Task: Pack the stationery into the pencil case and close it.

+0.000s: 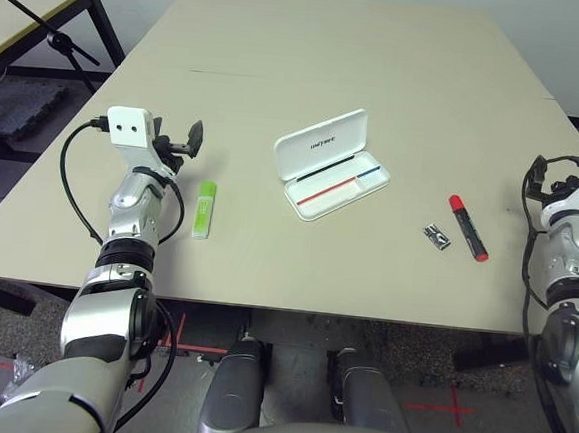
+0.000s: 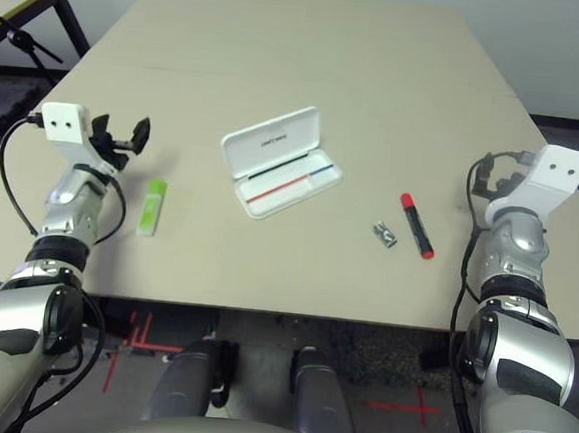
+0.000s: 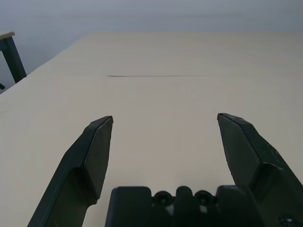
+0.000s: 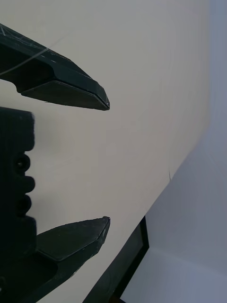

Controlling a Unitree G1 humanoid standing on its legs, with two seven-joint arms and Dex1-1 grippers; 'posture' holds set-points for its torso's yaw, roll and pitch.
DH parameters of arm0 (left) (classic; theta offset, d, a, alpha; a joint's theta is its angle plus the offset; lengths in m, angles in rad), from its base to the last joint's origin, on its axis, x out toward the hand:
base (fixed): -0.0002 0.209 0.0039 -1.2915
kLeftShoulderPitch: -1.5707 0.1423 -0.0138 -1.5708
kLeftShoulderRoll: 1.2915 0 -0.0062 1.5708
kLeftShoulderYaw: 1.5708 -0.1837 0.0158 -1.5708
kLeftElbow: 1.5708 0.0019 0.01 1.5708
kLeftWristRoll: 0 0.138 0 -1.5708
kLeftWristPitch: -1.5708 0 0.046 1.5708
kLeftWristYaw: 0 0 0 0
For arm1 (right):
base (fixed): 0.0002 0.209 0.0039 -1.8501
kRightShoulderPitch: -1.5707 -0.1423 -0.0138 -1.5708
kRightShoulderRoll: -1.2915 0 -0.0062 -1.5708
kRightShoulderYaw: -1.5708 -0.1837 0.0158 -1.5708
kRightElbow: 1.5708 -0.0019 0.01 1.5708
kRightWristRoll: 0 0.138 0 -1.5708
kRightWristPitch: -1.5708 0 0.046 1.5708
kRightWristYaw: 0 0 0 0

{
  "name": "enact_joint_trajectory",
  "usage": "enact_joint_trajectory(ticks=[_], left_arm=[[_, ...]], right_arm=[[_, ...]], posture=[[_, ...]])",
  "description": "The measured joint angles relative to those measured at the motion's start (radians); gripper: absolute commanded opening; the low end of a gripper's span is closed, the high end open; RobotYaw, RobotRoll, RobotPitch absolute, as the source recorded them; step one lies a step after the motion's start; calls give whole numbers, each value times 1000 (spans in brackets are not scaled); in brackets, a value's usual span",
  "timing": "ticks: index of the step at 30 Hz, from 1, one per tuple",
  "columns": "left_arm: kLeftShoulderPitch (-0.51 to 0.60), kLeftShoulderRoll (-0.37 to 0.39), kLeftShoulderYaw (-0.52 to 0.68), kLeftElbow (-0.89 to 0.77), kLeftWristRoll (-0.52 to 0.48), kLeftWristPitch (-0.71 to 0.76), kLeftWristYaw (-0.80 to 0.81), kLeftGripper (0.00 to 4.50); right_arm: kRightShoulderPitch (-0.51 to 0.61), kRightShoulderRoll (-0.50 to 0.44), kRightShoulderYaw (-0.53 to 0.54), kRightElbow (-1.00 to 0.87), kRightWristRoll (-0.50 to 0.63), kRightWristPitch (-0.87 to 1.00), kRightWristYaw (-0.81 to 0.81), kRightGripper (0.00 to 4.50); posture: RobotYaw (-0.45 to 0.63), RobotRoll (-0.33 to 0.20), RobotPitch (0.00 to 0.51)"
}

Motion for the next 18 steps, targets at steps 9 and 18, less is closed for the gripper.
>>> enact_joint_trajectory(ticks=[9,18], left_arm=[[-1,-9,-7,10,1,-2,0,4443],[-10,-7,-8,8,0,-3,-7,4443]], right_arm=[[2,0,0,0,-1,0,7,4500],[-1,-12,0,0,3,19,86,4500]], posture=[[22,0,100],[43,0,93]])
